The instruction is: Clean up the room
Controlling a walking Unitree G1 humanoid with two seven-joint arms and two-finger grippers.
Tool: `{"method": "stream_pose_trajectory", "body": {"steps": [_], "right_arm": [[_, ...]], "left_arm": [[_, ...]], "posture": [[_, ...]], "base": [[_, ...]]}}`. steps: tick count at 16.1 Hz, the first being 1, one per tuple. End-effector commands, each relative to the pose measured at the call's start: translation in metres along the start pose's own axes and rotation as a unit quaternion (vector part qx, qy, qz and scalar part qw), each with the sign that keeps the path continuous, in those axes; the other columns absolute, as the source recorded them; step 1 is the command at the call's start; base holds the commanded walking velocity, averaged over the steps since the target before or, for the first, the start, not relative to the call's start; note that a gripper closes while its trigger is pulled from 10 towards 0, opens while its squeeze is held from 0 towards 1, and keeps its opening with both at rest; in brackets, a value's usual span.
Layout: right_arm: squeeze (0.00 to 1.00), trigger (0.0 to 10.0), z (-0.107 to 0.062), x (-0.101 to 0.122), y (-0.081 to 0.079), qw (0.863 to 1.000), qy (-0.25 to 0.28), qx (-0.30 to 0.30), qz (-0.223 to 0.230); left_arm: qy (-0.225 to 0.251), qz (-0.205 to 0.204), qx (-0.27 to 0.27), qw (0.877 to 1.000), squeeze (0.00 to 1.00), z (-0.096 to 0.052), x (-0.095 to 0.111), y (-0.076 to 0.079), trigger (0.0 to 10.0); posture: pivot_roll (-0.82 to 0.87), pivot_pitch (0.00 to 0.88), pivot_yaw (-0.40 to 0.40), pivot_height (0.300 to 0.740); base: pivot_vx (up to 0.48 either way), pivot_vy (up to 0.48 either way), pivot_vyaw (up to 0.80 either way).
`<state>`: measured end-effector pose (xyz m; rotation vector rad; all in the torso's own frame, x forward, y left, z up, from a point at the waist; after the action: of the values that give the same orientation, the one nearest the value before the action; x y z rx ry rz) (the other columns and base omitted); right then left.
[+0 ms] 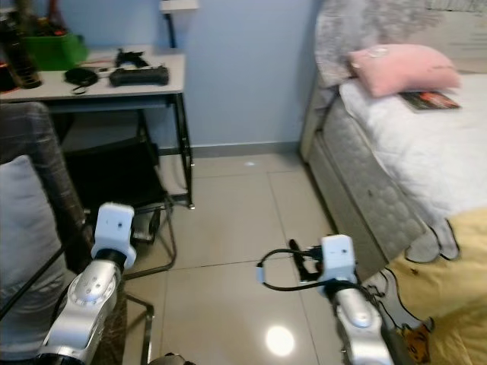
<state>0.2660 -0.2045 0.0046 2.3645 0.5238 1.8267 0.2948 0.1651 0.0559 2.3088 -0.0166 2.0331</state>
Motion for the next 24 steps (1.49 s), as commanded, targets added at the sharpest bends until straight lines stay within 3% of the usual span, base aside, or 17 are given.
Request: {"method": "stream_pose_trajectory", "body": {"steps": [1, 4, 7, 9, 11, 12, 13, 17, 19, 21, 23, 24], "right_arm": [[0.00, 10.0, 0.007, 0.012, -0.001, 1.000, 0.021, 0.002, 0.002], [0.00, 10.0, 0.019, 0.024, -0.013, 0.999, 0.036, 0.006, 0.014], [0.00, 10.0, 0.021, 0.023, -0.012, 0.999, 0.029, -0.013, 0.026], [0.00, 10.0, 0.015, 0.021, -0.008, 0.999, 0.035, -0.020, 0.032], [0.00, 10.0, -0.010, -0.001, 0.007, 1.000, 0.017, -0.015, -0.008], [0.00, 10.0, -0.018, -0.011, 0.019, 0.999, 0.000, -0.029, -0.013], [0.00, 10.0, -0.018, -0.009, 0.020, 0.999, 0.005, -0.035, -0.010], [0.00, 10.0, -0.006, 0.003, 0.009, 1.000, 0.027, -0.017, 0.003], [0.00, 10.0, 0.008, 0.005, 0.000, 1.000, 0.021, -0.016, 0.016], [0.00, 10.0, 0.014, 0.007, -0.005, 0.999, 0.020, -0.022, 0.023], [0.00, 10.0, 0.013, 0.009, -0.002, 0.998, 0.028, -0.042, 0.029], [0.00, 10.0, 0.007, 0.020, -0.003, 0.998, 0.057, -0.037, 0.004]], "left_arm": [[0.009, 0.002, 0.000, 1.000, 0.00, 0.002, 0.004, 0.000, 10.0], [0.021, 0.001, 0.001, 1.000, 0.00, 0.011, 0.012, 0.009, 10.0], [0.024, 0.000, 0.002, 1.000, 0.00, 0.011, 0.014, 0.004, 10.0], [0.028, -0.016, 0.013, 0.999, 0.00, 0.004, 0.011, -0.004, 10.0], [0.027, -0.063, -0.037, 0.997, 0.00, -0.026, 0.001, -0.001, 10.0], [0.034, -0.085, -0.057, 0.994, 0.00, -0.025, 0.006, 0.007, 10.0], [0.040, -0.089, -0.054, 0.994, 0.00, -0.020, 0.009, 0.009, 10.0], [0.044, -0.083, -0.067, 0.993, 0.00, -0.014, 0.013, 0.015, 10.0], [0.045, -0.049, -0.077, 0.995, 0.00, -0.001, 0.019, 0.014, 10.0], [0.047, -0.045, -0.073, 0.995, 0.00, 0.003, 0.021, 0.011, 10.0], [0.053, -0.069, -0.064, 0.994, 0.00, 0.002, 0.020, 0.012, 10.0], [0.044, -0.103, -0.060, 0.992, 0.00, -0.002, 0.015, 0.015, 10.0]], "posture": [[0.04, 0.000, 0.024, 0.740], [0.04, 0.000, 0.024, 0.740], [0.04, 0.000, 0.026, 0.740], [0.04, 0.000, 0.029, 0.740], [0.03, 0.000, 0.025, 0.740], [0.04, 0.000, 0.016, 0.740], [0.04, 0.000, 0.016, 0.740], [0.03, 0.000, 0.017, 0.740], [0.05, 0.000, 0.016, 0.740], [0.04, 0.000, 0.021, 0.740], [0.04, 0.000, 0.028, 0.740], [0.04, 0.000, 0.026, 0.740]], "base": [[0.000, 0.000, 0.70], [0.000, 0.000, 0.66], [0.000, 0.000, 0.00], [0.000, 0.000, 0.00], [0.000, 0.000, 0.00], [0.000, 0.000, 0.00], [0.000, 0.000, 0.00], [0.000, 0.000, 0.73], [0.000, 0.000, 0.26], [0.000, 0.000, 0.00], [0.000, 0.000, 0.00], [0.000, 0.000, 0.00]]}}
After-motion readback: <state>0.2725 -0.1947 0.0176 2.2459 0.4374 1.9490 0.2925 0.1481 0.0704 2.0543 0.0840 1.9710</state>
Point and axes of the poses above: a point about 5 cm out from each wrist's last joint towards the gripper, its own z axis pointing out of the wrist towards the gripper, its own x axis along the axis of the wrist's last joint, y = z × x, the point moved 3 cm from there along z, pointing out of the wrist towards the gripper, and after that the axes turned 15 degrees about -z, right-handed, at the moved point
